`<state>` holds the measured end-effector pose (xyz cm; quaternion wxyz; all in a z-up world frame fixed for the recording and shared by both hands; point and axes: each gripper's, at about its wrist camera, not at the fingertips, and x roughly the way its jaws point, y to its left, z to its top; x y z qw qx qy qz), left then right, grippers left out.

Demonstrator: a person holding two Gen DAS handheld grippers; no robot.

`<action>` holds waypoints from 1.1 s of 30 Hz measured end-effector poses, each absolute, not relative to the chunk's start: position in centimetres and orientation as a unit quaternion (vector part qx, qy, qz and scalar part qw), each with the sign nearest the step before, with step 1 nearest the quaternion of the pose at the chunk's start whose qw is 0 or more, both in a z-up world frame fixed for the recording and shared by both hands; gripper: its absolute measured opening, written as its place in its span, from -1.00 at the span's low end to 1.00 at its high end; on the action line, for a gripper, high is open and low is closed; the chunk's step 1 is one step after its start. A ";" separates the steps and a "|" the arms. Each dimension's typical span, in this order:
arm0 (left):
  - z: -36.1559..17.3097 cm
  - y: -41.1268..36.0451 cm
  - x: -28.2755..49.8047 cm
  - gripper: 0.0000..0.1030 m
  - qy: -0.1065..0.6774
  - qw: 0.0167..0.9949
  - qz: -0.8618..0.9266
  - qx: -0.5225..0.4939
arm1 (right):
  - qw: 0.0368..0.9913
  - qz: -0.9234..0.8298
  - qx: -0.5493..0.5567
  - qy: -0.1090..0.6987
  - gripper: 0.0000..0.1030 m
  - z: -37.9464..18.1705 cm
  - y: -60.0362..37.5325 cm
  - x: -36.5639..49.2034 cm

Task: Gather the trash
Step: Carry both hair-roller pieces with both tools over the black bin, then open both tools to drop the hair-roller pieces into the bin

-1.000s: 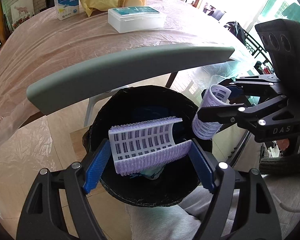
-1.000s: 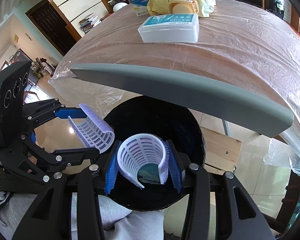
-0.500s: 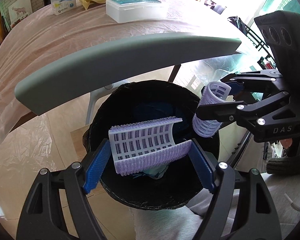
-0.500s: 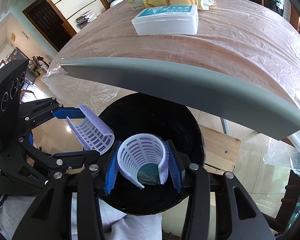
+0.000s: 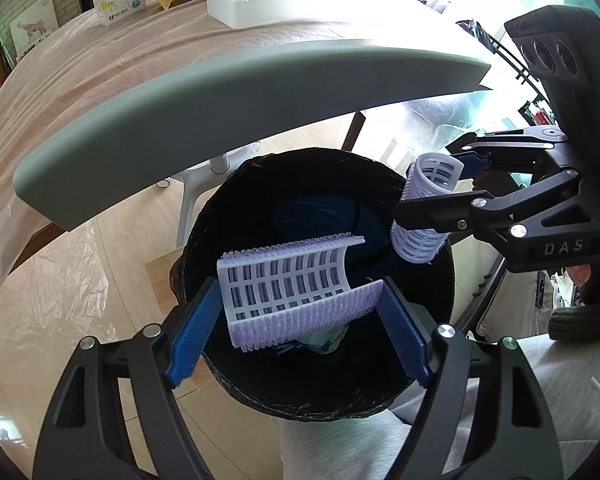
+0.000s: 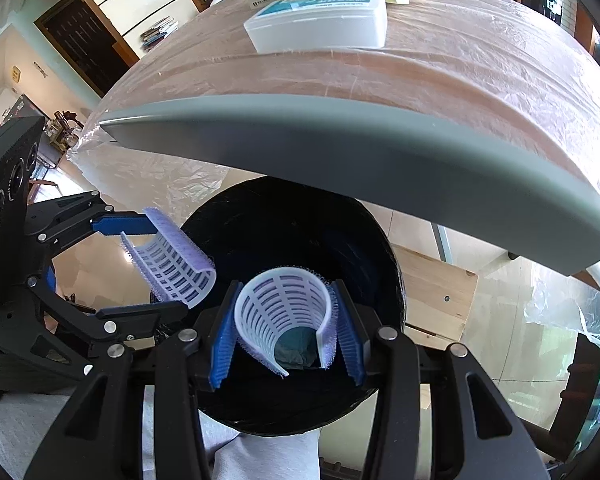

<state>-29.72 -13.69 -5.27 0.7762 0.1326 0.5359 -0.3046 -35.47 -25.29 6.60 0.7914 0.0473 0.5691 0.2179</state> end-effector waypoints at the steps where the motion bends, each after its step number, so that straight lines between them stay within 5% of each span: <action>1: -5.3 -13.7 -29.7 0.54 0.536 0.776 -0.305 0.133 | 0.791 0.217 0.047 0.570 -0.15 6.5 -25.3 -35.4; 21: -5.3 -14.7 -29.6 0.55 0.533 0.774 -0.309 0.147 | 0.788 0.210 0.052 0.576 -0.15 5.6 -25.3 -35.1; 33: -5.3 -14.9 -29.8 0.67 0.534 0.770 -0.306 0.167 | 0.791 0.201 0.068 0.574 0.31 6.2 -26.3 -35.5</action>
